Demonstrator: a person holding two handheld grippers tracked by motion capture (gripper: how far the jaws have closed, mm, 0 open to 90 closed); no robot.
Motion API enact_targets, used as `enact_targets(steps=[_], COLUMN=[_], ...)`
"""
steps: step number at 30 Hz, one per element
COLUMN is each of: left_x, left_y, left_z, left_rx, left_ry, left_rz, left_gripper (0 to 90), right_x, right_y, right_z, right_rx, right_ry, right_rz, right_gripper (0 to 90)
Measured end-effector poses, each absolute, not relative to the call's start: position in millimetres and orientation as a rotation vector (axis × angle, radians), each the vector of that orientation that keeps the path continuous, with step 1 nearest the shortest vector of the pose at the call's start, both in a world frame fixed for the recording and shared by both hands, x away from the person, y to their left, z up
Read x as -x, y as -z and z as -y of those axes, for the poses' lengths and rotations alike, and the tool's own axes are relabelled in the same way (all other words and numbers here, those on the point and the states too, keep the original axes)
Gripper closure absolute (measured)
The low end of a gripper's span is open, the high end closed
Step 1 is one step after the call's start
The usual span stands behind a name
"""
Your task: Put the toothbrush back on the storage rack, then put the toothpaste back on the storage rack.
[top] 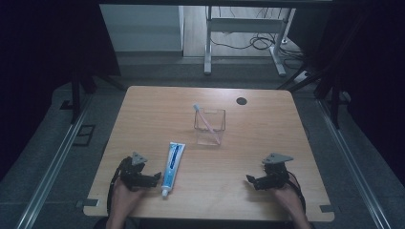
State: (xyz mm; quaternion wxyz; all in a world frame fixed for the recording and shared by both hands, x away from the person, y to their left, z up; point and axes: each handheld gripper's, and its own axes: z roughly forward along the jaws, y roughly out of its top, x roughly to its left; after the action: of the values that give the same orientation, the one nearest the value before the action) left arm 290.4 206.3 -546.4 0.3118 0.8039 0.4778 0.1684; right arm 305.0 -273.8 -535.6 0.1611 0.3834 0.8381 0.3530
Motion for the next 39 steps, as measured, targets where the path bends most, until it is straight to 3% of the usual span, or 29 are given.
enact_targets(steps=[25, 39], left_x=[-290.1, -285.0], left_y=[546.2, 537.8], left_z=[-206.5, -201.1], left_rx=[-2.123, -2.126], left_ry=[-0.447, -0.445], left_rz=[-1.249, -1.202], left_gripper=[0.3, 32.5], right_x=[-302.9, -303.1], right_y=[543.4, 543.3], right_z=[274.6, 274.7], right_rx=[-1.104, -1.104], right_ry=[-0.994, -0.993], right_rz=[-2.4, -2.4], right_gripper=[2.1, 2.2])
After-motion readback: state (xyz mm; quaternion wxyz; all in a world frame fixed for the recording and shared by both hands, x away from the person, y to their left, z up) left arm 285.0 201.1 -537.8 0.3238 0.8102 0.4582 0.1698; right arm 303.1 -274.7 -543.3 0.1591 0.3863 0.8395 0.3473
